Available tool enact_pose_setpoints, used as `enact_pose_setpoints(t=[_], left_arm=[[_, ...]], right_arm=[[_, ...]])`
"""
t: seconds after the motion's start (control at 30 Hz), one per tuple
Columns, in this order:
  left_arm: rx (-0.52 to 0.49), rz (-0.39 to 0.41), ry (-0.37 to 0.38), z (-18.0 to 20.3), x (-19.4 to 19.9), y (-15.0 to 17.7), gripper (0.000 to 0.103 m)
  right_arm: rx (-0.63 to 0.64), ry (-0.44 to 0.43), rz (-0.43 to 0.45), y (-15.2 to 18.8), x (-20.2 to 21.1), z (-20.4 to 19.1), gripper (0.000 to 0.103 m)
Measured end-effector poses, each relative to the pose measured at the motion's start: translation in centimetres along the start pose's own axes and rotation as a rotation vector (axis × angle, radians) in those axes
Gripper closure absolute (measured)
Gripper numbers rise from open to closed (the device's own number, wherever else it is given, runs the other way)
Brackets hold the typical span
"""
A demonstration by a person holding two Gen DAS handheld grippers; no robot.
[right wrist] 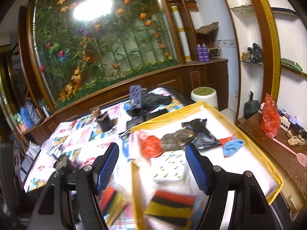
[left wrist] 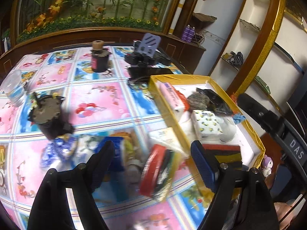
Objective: Organize soft objects
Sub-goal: 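Move the left tool to the blue-white plastic bag while the right tool moves to the striped sponge pack, then grasp the blue-white bag with the left tool while the right tool grasps the sponge pack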
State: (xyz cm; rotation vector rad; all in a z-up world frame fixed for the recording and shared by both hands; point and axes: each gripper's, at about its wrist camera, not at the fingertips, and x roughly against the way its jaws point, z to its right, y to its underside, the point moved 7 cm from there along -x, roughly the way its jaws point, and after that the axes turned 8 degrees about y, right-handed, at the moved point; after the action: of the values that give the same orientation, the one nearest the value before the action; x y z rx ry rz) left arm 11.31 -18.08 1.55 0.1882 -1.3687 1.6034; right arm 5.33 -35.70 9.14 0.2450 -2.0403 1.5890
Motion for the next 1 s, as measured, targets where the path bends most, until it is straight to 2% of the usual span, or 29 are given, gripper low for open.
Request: enact_pose_setpoints(t=[0.13, 0.3, 0.57, 0.73, 0.83, 0.93, 1.0], left_arm=[[0.045, 0.007, -0.017, -3.5, 1.8, 0.2, 0.023], [0.087, 0.005, -0.074, -7.7, 3.7, 0.8, 0.022], [0.136, -0.08, -0.182, -13.0, 3.7, 2.5, 0.022], [0.119, -0.112, -0.221, -14.0, 3.0, 3.1, 0.022], [0.076, -0.125, -0.238, -13.6, 2.1, 3.2, 0.022], [0.029, -0.125, -0.296, -13.4, 1.4, 3.2, 0.022], [0.017, -0.118, -0.32, -13.4, 1.1, 3.2, 0.027]], right_arm=[[0.034, -0.024, -0.02, 1.2, 0.3, -2.1, 0.027], [0.064, -0.071, -0.081, 3.3, 0.0, -4.6, 0.027], [0.143, -0.123, -0.153, 7.3, -0.3, -8.1, 0.026], [0.155, -0.139, -0.176, 8.1, -0.4, -8.6, 0.026], [0.168, -0.146, -0.195, 8.7, -0.5, -8.8, 0.026], [0.181, -0.153, -0.22, 9.8, -0.7, -9.2, 0.025], [0.19, -0.154, -0.237, 10.4, -0.9, -9.5, 0.025]])
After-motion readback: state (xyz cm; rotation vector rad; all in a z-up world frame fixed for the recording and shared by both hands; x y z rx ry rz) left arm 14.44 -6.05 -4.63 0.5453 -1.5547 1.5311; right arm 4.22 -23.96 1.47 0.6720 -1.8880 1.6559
